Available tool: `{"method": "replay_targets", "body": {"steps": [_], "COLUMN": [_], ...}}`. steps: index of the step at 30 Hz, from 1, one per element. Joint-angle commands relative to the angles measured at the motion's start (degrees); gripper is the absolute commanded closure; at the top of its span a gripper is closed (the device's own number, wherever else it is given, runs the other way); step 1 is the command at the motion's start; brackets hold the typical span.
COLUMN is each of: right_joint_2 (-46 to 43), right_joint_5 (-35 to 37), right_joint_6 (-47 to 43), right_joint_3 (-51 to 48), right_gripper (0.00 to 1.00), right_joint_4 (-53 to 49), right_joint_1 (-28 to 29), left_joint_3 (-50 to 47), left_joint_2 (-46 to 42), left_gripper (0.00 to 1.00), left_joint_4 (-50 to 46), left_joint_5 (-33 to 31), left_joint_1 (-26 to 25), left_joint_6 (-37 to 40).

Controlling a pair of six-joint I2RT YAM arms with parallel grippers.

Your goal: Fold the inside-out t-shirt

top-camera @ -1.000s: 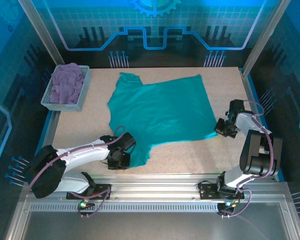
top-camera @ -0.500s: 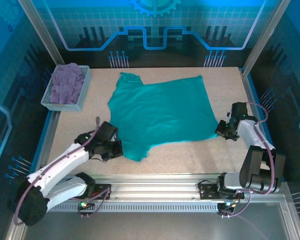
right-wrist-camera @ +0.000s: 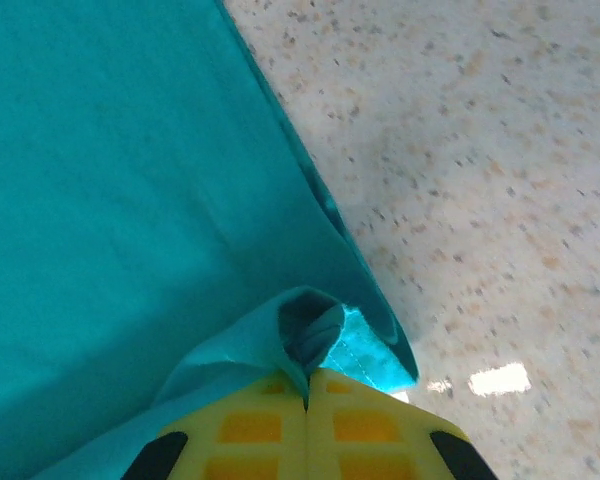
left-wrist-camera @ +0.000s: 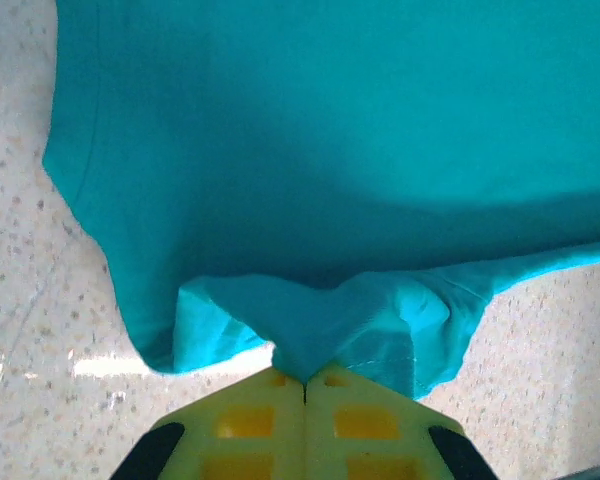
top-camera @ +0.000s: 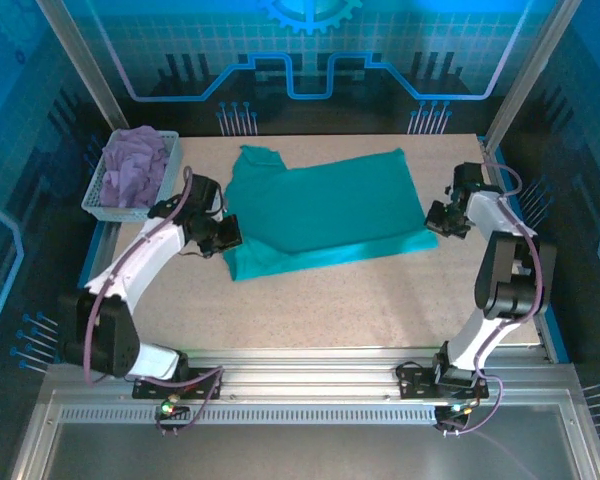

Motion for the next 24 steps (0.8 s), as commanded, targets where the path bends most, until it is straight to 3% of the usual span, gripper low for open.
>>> {"method": "replay_targets", "body": {"steps": [1,17,19,21,24], "right_joint_2": [3.1,13.0,14.5,16.4,17.5], "right_joint_5": [0.7,1.8,1.6,1.4,2.2], "right_joint_6": [-0.8,-1.3,-1.1,-1.1,-1.4], "right_joint_3": [4.4,15.2,16.4,18.8,21.7], "right_gripper": [1.0,1.0,0.95,0.82,0.7], "right_joint_4": [-2.0,-3.8,-3.5,-4.0,-4.8], "right_joint_1": [1.7,2.6,2.7,2.7,2.5], "left_joint_3": [3.5,15.5,18.5,21.8,23.6], "left_joint_2": [2.6,16.8,20.8,25.4,28.2], "left_gripper": [1.0,1.0,1.0,0.9,0.82], "left_joint_4": [-0.3,2.5,3.8,4.3,6.9], "left_joint_5": [2.1,0.6,-0.3,-1.7,-3.4], "left_joint_1": [2.2,6.5,6.8,7.6,9.8], "left_joint_6": [2.7,0.5,-0.1,-0.7,-3.1]}}
